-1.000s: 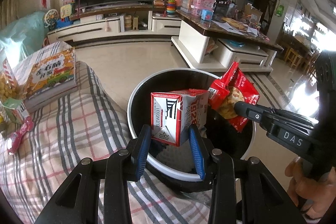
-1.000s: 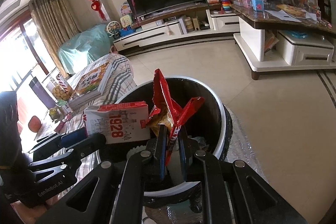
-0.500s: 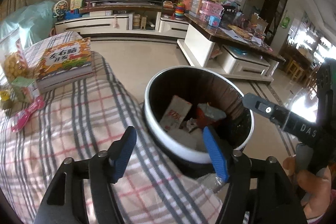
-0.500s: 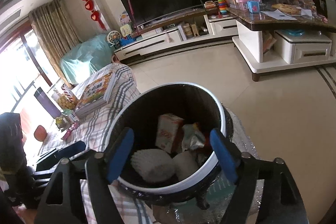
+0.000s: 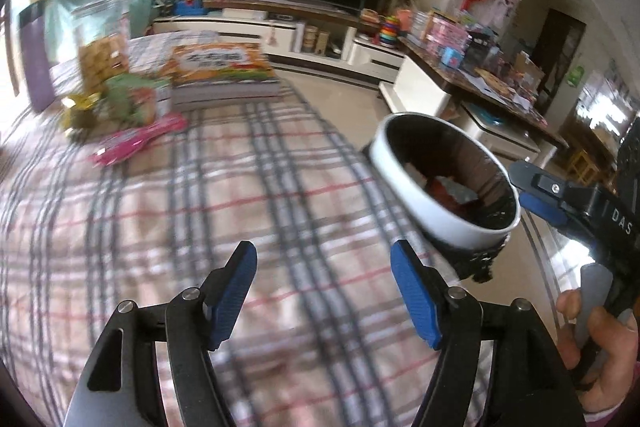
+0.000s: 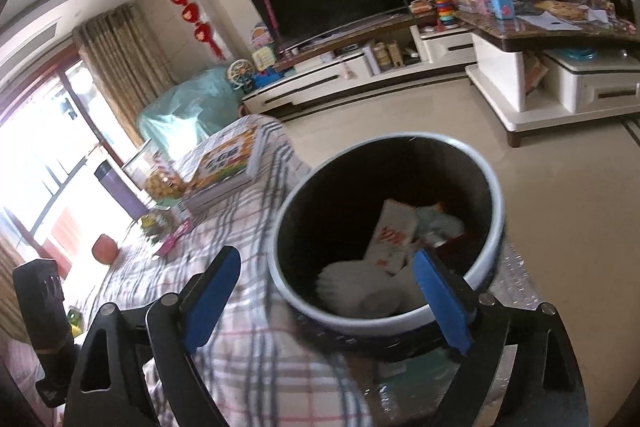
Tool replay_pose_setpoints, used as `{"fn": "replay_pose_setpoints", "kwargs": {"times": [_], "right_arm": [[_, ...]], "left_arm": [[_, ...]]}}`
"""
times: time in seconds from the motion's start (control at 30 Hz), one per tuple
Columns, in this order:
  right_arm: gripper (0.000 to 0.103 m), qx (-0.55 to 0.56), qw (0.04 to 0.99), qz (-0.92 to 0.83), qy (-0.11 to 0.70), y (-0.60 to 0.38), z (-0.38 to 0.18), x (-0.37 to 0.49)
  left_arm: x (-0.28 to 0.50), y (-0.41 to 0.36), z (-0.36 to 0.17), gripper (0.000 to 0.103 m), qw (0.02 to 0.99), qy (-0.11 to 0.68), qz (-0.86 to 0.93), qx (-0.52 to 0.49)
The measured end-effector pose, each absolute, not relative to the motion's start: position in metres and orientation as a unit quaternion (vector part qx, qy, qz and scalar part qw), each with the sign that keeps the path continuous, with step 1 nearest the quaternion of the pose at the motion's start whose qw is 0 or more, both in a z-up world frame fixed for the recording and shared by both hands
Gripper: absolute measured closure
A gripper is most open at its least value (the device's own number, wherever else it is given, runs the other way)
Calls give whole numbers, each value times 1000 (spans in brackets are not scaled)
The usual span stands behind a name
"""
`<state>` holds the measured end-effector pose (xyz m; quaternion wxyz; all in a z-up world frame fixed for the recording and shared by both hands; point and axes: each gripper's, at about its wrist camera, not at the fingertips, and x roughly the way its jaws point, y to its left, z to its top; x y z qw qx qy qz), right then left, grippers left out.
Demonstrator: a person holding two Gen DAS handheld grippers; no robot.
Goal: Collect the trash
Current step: 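Move both open grippers away from the bin back over the table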
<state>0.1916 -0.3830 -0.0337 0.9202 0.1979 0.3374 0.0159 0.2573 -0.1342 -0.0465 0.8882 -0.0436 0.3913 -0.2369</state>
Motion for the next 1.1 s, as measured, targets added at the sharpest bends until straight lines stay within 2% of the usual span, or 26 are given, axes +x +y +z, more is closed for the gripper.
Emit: {"fn": "replay_pose_setpoints", "kwargs": {"times": [0.23,0.3,0.4,0.6,1.1], "right_arm": [[12,190,916,46,350,-347,-44,194],[12,189,915,55,353,-335,-46,195],[8,182,913,69,358,-319,-48,196],[5,165,914,94,360,-287,-51,196],[4,114,911,130,376,-225,-63,199]], "left_arm": [[240,-96,-49,33,895,394,-202,-54],[237,-85,-50,26,898,393,-191,-57],[230,-69,-50,24,904,388,-172,-62],[214,-39,-48,24,909,384,-140,-77],[202,-2,-47,22,922,372,-86,-72]]}}
